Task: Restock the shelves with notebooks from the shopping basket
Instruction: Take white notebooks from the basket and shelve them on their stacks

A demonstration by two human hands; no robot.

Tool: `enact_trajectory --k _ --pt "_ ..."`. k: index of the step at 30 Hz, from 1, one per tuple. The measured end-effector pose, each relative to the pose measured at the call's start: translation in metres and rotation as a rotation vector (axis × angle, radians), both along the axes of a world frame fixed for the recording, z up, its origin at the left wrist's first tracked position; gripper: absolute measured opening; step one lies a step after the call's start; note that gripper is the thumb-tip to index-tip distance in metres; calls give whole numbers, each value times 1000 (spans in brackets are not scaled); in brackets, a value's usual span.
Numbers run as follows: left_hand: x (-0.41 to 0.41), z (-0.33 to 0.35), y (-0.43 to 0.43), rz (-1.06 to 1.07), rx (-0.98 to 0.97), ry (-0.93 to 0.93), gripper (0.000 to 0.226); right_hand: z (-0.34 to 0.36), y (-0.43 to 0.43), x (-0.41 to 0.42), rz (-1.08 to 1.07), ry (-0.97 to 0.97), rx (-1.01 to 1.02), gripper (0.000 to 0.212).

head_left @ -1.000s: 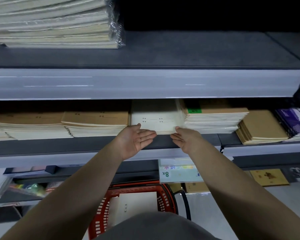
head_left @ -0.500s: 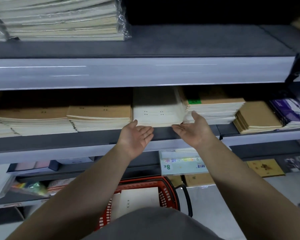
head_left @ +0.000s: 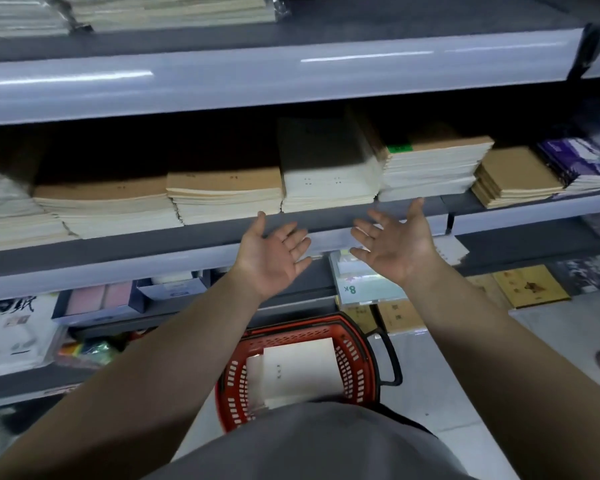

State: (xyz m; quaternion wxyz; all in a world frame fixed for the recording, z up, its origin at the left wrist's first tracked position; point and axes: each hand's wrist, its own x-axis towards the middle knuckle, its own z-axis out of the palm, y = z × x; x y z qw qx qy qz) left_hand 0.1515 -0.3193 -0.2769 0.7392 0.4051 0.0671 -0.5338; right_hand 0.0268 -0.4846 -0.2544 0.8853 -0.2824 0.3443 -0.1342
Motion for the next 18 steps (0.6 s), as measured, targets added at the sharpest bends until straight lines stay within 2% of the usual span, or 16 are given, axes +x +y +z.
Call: enact_trajectory --k 12,18 --pt "-61 -19 62 29 54 -14 70 -32 44 -62 165 166 -52 85" --pt "-98 -47 91 32 179 24 70 -65 64 -97 209 247 -17 84"
